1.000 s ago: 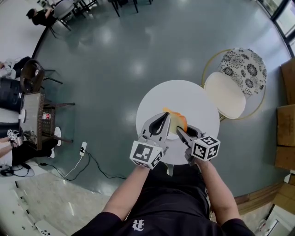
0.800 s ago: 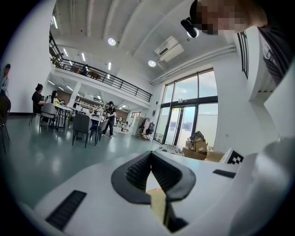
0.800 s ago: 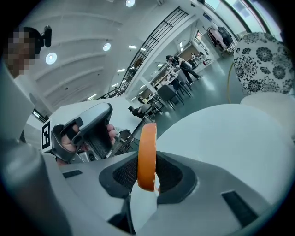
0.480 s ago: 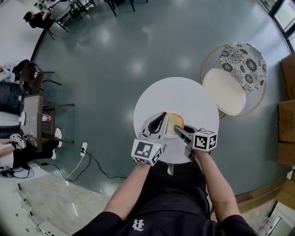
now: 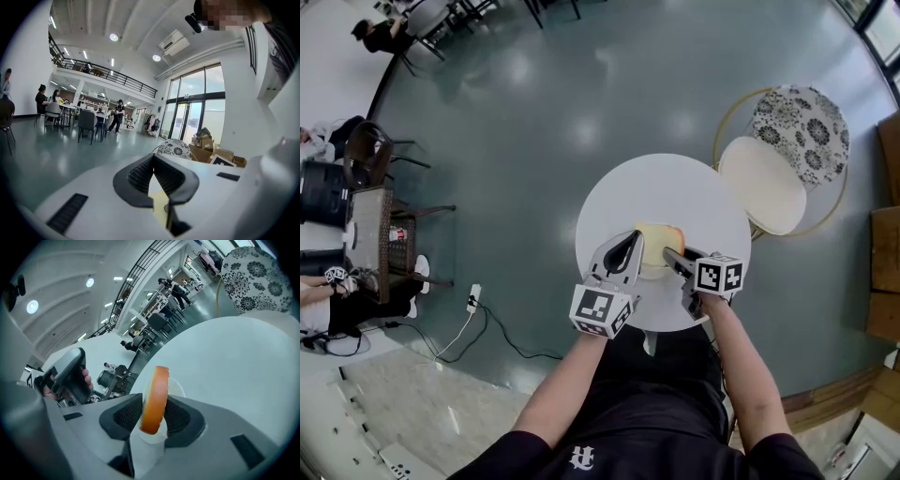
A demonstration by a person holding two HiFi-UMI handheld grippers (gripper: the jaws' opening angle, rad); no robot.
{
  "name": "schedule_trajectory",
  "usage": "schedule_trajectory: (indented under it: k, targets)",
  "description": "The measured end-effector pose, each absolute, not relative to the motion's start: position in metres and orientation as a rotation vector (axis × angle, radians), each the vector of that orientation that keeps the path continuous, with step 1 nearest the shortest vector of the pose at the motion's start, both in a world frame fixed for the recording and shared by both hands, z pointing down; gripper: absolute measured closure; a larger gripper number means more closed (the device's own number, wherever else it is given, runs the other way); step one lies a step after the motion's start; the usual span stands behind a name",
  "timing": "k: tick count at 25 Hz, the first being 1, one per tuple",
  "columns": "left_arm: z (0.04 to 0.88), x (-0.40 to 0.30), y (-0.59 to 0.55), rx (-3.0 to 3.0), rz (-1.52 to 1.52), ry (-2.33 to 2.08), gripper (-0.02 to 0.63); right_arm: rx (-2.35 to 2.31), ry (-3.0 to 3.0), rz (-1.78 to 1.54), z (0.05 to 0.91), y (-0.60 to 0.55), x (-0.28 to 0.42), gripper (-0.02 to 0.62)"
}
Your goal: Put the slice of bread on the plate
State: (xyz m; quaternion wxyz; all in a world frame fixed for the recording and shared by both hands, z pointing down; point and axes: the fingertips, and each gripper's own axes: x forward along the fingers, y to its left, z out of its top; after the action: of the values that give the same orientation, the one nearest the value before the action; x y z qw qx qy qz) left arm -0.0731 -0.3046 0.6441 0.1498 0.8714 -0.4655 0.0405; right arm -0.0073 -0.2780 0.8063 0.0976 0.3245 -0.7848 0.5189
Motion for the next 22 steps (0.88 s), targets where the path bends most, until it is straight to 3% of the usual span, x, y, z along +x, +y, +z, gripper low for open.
schedule_trajectory:
  k: [11,17,22]
  targets:
    - [0.649,-0.076,-0.304,2.491,0.136,-1.337,0.6,1.079,-2.14,1.318,0.836,-0.28,0.011,0.37]
    - [0.653,-0.069,-0.302,2.486,0.163,-1.317,0.6,1.157,-2.099,1.294,0.842,-0.278,0.028,0.348]
    - [0.644,-0.062,-0.296,2.479,0.186,-1.283,0.6,1.305,-2.188,1.114,0.789,-0.288,0.045,0.348]
